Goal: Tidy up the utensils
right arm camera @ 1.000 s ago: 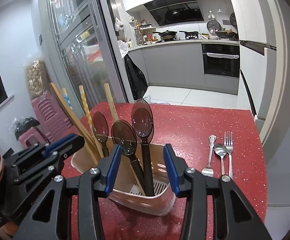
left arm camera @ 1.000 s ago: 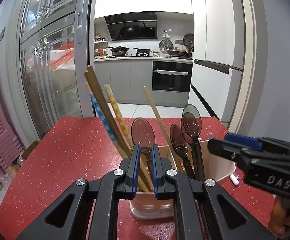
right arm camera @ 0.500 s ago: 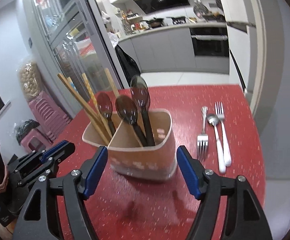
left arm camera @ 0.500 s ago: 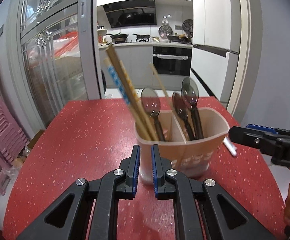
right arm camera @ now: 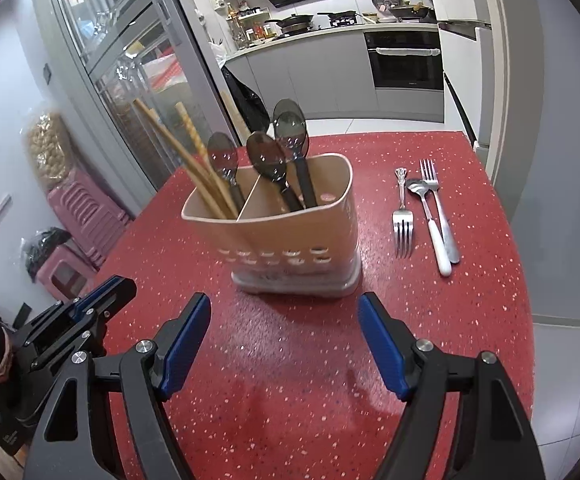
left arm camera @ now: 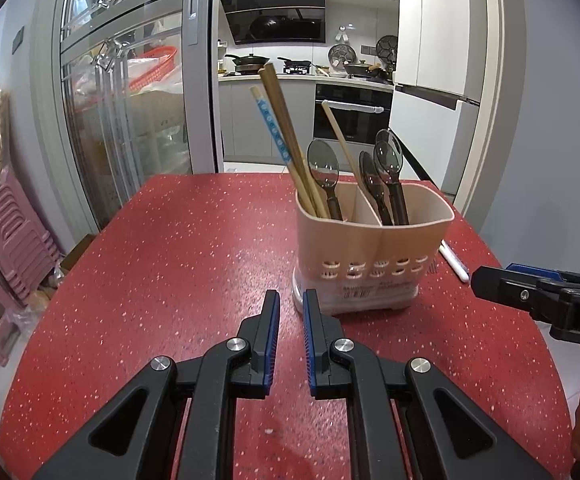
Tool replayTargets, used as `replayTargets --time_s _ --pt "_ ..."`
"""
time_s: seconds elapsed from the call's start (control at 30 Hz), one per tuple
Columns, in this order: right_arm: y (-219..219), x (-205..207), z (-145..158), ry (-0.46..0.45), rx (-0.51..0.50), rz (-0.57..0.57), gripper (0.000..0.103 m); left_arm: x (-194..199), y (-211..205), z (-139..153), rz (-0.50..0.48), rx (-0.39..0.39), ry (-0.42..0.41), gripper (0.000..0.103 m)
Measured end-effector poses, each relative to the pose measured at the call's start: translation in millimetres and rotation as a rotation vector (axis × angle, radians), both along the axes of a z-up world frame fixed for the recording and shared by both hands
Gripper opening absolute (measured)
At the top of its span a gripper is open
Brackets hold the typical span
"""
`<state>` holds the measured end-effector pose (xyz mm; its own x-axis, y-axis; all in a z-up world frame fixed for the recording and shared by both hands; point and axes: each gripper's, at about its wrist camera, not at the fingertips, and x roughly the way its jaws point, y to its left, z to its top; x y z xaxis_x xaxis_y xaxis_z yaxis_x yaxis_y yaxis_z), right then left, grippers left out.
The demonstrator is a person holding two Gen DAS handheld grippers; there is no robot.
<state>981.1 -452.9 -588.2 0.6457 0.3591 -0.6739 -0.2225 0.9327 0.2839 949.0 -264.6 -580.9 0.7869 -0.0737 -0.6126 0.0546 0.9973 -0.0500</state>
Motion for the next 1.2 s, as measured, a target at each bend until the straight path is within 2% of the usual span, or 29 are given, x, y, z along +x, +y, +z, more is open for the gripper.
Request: replayTargets --time_s 0.03,0.07,0.1,0.17,0.33,0.6,0.83,1.07,1.2 --pt "1 -2 0 0.003 -0.001 -0.001 0.08 -2 1 -1 0.001 -0.004 0.004 0.058" --pt "2 -4 -1 0.006 -0.002 -0.003 0.082 -3 3 -1 0.005 -0.006 0.009 0.086" --pt "2 -6 -2 0.009 -0.003 -0.006 0.083 -4 4 -2 0.019 -0.005 0.018 0.103" --pt "2 -10 -3 0.012 -0.005 -0.011 0.083 -9 6 -1 0.037 -0.003 -0.009 0.103" --pt "0 -17 -6 0.035 -0.018 -0.038 0.087 -15 8 -2 0.038 0.011 -0.004 0.103" --pt "-7 -34 1 -0.01 -0.031 -0.114 0.089 -29 14 3 0.064 0.014 -0.023 0.103" --pt "-2 -54 26 -0.173 -0.128 -0.186 0.089 -44 17 21 0.066 0.009 -0.081 0.103" --pt "5 -65 58 -0.267 -0.142 -0.216 0.089 -50 25 48 0.108 -0.021 -0.143 0.103" --pt "7 -70 67 -0.313 -0.167 -0.243 0.089 -51 25 54 0.116 -0.027 -0.16 0.103"
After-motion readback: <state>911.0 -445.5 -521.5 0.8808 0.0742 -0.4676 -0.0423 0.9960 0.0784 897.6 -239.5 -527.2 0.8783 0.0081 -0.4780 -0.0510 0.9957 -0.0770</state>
